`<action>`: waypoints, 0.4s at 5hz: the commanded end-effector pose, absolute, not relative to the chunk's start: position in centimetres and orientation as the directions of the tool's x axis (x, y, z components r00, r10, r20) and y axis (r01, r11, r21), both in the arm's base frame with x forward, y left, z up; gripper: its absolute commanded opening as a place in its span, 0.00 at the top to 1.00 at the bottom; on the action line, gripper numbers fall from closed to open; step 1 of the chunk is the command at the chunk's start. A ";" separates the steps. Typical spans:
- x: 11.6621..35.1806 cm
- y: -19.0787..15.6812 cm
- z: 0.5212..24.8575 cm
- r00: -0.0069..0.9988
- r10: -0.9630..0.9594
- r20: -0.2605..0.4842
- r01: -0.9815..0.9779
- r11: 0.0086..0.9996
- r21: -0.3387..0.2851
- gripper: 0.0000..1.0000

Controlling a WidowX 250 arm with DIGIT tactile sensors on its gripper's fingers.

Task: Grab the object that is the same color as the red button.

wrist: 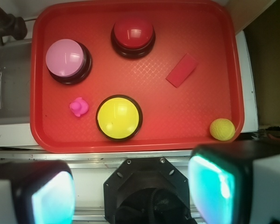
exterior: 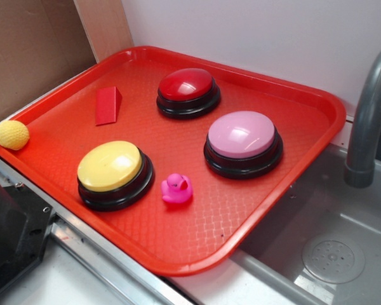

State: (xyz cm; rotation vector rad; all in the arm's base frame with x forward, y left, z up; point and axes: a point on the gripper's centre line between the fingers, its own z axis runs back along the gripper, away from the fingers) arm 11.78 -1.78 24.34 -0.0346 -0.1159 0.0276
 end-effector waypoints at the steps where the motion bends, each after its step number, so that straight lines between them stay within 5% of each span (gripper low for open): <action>1: 11.8 -1.8 24.3 0.993 0.030 0.115 -0.026 0.999 -0.036 0.00; 2: 10.5 -1.5 24.6 0.992 -0.052 0.113 0.051 0.999 0.009 0.00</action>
